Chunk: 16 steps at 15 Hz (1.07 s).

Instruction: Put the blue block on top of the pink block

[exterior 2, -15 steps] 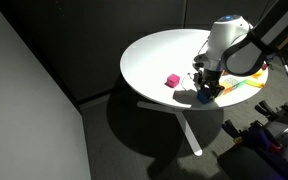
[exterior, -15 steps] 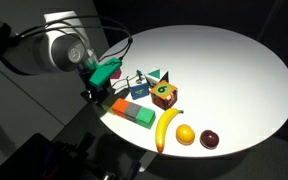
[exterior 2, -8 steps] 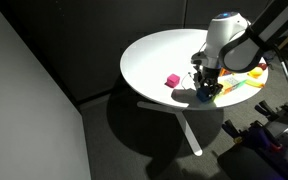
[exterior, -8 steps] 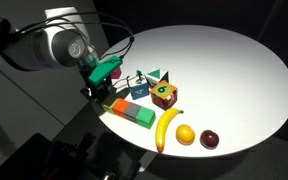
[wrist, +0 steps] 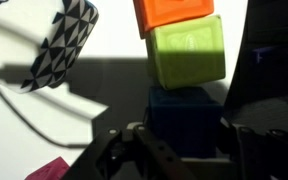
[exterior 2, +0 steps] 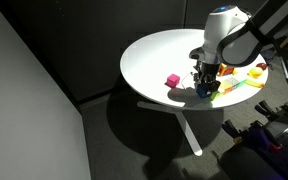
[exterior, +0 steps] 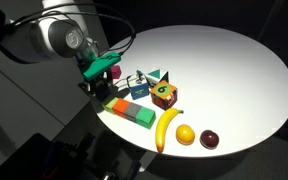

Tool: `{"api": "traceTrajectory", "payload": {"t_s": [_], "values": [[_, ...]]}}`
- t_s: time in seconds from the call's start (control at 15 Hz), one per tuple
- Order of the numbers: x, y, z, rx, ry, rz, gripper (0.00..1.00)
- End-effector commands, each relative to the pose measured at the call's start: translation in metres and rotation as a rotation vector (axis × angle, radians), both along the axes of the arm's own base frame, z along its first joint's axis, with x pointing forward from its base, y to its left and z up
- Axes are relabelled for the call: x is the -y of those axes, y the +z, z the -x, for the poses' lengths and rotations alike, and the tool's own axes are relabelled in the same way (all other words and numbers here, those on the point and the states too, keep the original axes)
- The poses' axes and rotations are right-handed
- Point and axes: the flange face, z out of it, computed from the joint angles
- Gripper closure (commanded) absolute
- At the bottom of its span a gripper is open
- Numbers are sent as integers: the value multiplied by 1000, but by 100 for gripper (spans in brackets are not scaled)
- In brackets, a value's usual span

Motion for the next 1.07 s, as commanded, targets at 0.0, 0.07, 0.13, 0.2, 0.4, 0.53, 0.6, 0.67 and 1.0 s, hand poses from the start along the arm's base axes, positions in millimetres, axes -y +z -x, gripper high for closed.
{"api": "traceTrajectory", "payload": {"t_s": [0.0,0.07,0.13,0.2,0.4,0.53,0.6,0.67,1.0], "values": [[-5,15,-6,25,-105,26,72],[-7,16,-7,30,-129,28,72],[-9,15,-10,37,-151,30,72],[-11,15,-13,42,-171,32,72],[-16,16,-20,52,-230,28,72],[-19,16,-25,59,-267,27,72],[-21,16,-28,63,-287,25,72],[-23,17,-31,65,-306,24,72],[-32,12,-48,74,-415,16,72]]}}
